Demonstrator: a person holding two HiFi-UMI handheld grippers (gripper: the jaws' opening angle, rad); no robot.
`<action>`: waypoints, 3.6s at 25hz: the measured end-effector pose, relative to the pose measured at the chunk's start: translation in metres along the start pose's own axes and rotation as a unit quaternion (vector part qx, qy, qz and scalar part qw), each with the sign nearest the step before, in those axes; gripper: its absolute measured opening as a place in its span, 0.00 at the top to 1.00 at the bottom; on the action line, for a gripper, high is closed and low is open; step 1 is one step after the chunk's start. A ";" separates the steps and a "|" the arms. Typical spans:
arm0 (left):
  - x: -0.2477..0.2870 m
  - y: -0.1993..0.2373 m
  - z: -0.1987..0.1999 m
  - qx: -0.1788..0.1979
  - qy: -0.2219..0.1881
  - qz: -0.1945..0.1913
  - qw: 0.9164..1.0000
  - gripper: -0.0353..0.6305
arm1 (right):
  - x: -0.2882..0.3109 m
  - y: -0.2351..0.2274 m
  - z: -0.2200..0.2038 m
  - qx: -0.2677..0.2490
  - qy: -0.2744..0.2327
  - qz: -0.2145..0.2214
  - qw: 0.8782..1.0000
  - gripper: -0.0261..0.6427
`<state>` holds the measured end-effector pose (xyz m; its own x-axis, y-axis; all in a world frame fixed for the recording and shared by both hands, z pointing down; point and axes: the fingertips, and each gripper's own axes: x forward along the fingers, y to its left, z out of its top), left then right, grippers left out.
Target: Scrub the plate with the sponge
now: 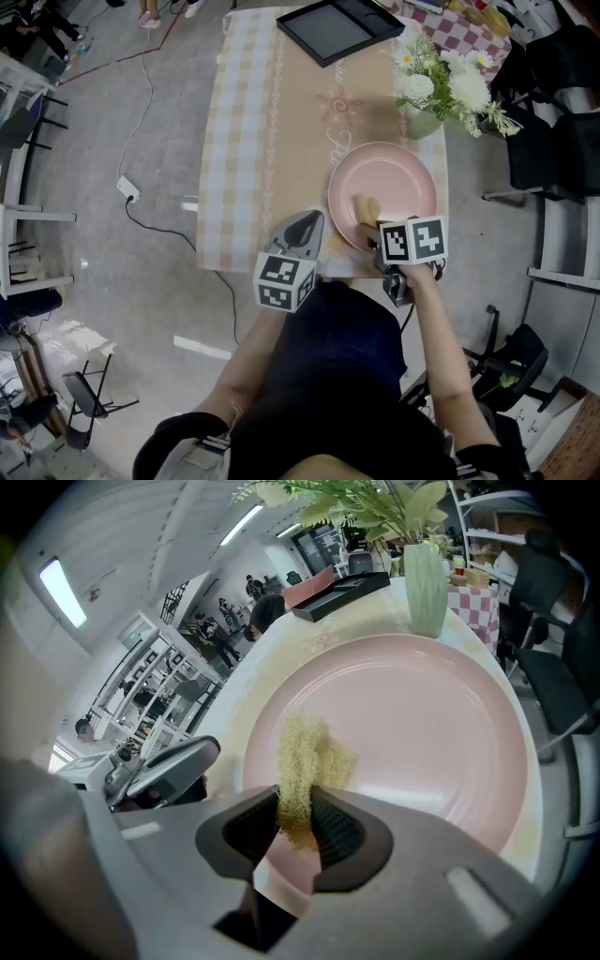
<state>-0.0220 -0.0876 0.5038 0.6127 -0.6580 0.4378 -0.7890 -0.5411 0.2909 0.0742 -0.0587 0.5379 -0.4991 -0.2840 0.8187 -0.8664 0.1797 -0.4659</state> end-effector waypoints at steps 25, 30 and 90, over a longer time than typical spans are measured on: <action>-0.003 0.011 0.000 -0.009 -0.002 0.015 1.000 0.92 | 0.021 0.032 0.011 -0.018 0.008 0.037 0.999 0.82; -0.004 0.011 -0.001 -0.009 -0.001 0.017 1.000 0.92 | 0.022 0.039 0.015 -0.022 0.007 0.045 0.999 0.82; -0.003 -0.003 -0.003 0.002 0.004 0.003 1.000 0.92 | -0.054 -0.056 -0.027 -0.036 -0.007 -0.037 0.999 0.83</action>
<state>-0.0215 -0.0826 0.5048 0.6076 -0.6569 0.4466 -0.7925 -0.5392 0.2851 0.1501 -0.0280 0.5283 -0.4342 -0.3114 0.8453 -0.8979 0.2251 -0.3783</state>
